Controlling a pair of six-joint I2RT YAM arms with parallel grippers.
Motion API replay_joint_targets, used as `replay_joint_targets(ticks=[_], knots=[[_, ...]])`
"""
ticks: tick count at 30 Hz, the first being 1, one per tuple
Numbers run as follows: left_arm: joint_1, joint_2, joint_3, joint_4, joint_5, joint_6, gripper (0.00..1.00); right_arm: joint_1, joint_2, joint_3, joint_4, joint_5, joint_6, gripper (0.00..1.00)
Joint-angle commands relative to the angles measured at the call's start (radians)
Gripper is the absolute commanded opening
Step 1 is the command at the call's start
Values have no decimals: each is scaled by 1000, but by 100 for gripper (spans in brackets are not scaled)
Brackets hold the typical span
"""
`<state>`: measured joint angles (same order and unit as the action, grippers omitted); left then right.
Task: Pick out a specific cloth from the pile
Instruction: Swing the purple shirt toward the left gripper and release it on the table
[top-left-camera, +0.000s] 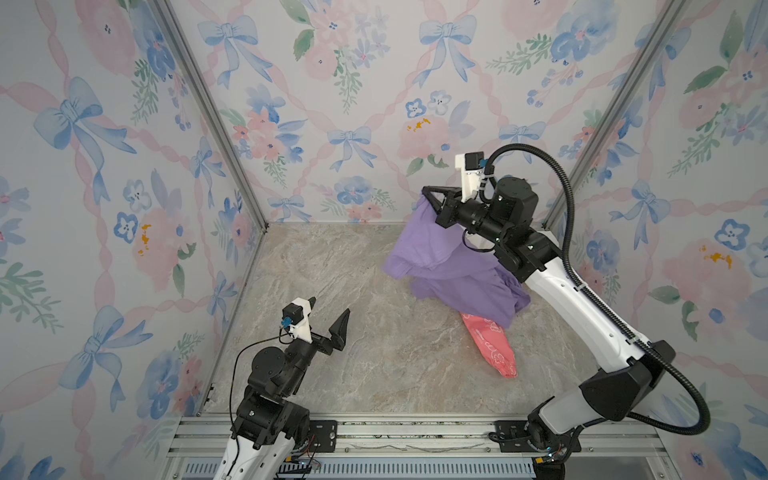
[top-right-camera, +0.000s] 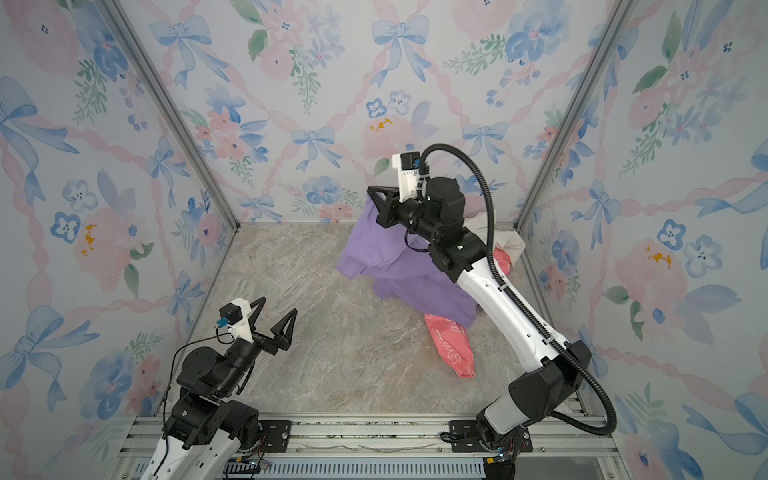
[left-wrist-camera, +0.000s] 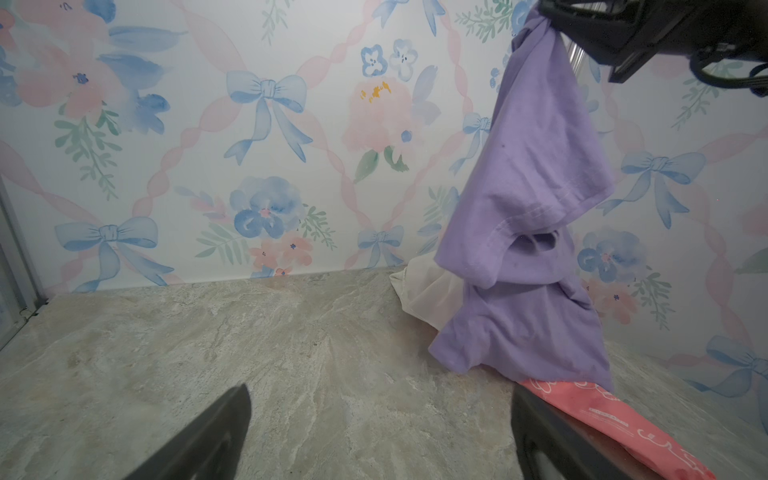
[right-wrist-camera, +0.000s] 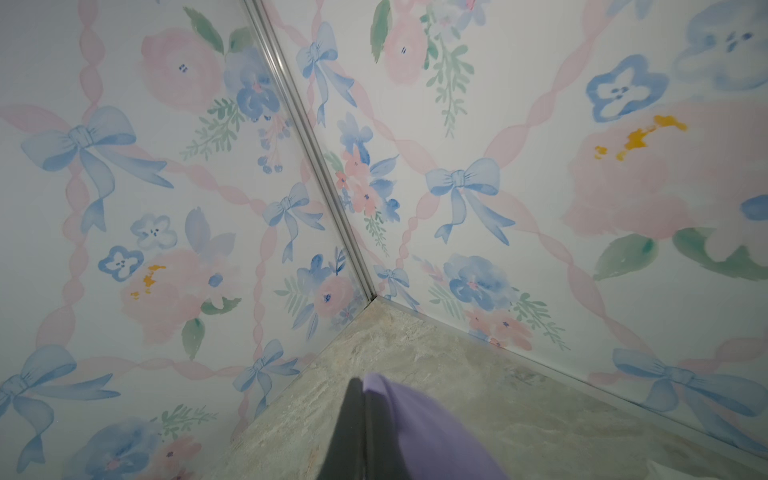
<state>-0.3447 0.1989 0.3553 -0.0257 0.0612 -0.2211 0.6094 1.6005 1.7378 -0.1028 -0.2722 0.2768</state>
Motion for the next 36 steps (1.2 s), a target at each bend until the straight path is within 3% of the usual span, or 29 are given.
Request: replay_joint_targets(ticks=[1, 5, 7, 10, 12, 15, 25, 32, 36], knots=[[-6, -3, -10, -4, 12, -8, 98, 80, 73, 52, -144, 22, -154, 0], [-7, -4, -10, -3, 13, -8, 98, 143, 179, 51, -206, 31, -194, 9], [-7, -6, -9, -5, 11, -7, 98, 169, 234, 74, -281, 50, -240, 26], [-7, -7, -10, -4, 9, -8, 98, 204, 305, 147, -446, 133, -334, 61], [-7, -4, -10, -4, 11, -8, 98, 208, 326, 183, -534, 194, -360, 69], [-7, -1, -9, -4, 12, -8, 98, 196, 272, 119, -529, 251, -361, 99], [-7, 15, -9, -4, 12, -8, 98, 54, -136, -308, -383, 322, -257, 97], [-7, 18, -9, -5, 12, -7, 98, -232, -404, -679, -316, 361, -38, 100], [-8, 19, -9, -4, 13, -8, 98, -386, -517, -850, -249, 357, 51, 96]])
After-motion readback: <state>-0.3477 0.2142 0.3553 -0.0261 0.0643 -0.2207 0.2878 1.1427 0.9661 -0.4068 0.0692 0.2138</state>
